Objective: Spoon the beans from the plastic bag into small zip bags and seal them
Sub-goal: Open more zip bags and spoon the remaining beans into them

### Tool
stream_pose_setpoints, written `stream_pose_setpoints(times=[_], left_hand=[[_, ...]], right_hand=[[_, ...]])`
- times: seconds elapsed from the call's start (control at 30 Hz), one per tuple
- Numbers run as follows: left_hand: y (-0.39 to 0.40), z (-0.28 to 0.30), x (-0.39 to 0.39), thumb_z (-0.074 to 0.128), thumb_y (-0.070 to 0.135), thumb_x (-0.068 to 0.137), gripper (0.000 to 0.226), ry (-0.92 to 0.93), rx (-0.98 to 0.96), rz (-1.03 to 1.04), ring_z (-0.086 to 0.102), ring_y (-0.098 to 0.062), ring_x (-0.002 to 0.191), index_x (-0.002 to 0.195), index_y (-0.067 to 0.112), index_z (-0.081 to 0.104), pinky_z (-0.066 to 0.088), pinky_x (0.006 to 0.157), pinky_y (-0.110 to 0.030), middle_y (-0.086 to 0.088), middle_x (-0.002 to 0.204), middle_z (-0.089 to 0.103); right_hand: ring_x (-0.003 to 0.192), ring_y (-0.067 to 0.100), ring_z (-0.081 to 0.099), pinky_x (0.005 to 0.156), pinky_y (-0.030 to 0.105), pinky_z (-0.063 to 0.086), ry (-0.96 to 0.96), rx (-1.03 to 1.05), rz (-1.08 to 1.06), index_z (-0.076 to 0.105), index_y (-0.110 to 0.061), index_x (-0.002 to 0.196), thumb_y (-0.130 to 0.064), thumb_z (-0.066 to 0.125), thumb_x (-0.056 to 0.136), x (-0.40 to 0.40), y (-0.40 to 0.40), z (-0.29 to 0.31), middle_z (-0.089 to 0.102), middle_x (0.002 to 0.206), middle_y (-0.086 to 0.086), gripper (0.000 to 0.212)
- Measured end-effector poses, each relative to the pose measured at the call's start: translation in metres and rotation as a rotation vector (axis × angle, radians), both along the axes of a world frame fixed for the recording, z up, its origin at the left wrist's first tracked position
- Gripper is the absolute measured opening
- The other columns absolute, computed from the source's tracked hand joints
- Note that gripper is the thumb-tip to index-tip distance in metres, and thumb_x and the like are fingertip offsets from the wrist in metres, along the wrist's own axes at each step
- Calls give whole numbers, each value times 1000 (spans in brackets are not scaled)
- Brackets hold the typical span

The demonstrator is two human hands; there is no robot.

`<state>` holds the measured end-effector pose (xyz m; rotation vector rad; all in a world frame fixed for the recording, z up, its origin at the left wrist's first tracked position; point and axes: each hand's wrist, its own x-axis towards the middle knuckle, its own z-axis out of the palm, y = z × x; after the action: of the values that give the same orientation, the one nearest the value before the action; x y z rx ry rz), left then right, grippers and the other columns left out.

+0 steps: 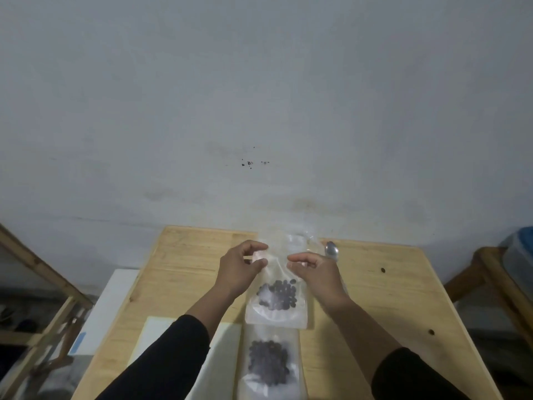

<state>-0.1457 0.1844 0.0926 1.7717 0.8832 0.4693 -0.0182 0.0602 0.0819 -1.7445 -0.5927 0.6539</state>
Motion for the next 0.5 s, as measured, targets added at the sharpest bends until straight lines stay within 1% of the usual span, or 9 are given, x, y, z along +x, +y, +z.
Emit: stream_pose_setpoints(times=[0.1,0.23,0.33,0.43,0.5], left_hand=[[-11,-19,-17,71,11,81,24,92,-59,-6,66,-17,86,97,29,67,54,79,-27,12,98,61],[-27,-47,-38,71,12,80,24,183,-96,-1,65,-16,78,98,28,68,48,65,-17,5,98,62],[-38,-62,-48,70,12,81,24,244,-70,-6,61,-12,76,98,28,66,45,67,-16,3,98,62],[-44,-72,-54,69,12,82,24,300,-32,-36,56,-6,71,99,28,64,39,61,-6,5,95,59],[-47,-77,-56,68,11,82,24,331,2,-63,55,-4,69,102,26,65,38,59,-2,4,94,59]], right_hand=[[85,10,67,83,29,53,12,-72,10,74,-28,76,-14,77,74,-15,-10,-23,73,84,-10,15],[86,21,67,81,30,53,-6,-173,60,72,-26,77,-15,76,75,-35,-26,-47,71,82,-11,12],[83,15,66,76,18,49,-114,-223,98,72,-26,79,-17,76,75,-45,-35,-61,70,81,-13,11],[77,6,63,68,2,42,-218,-264,129,74,-18,85,-15,75,75,-52,-43,-71,69,81,-11,10],[76,5,61,68,1,39,-293,-277,156,74,-14,86,-14,75,75,-54,-47,-75,66,80,-12,12]])
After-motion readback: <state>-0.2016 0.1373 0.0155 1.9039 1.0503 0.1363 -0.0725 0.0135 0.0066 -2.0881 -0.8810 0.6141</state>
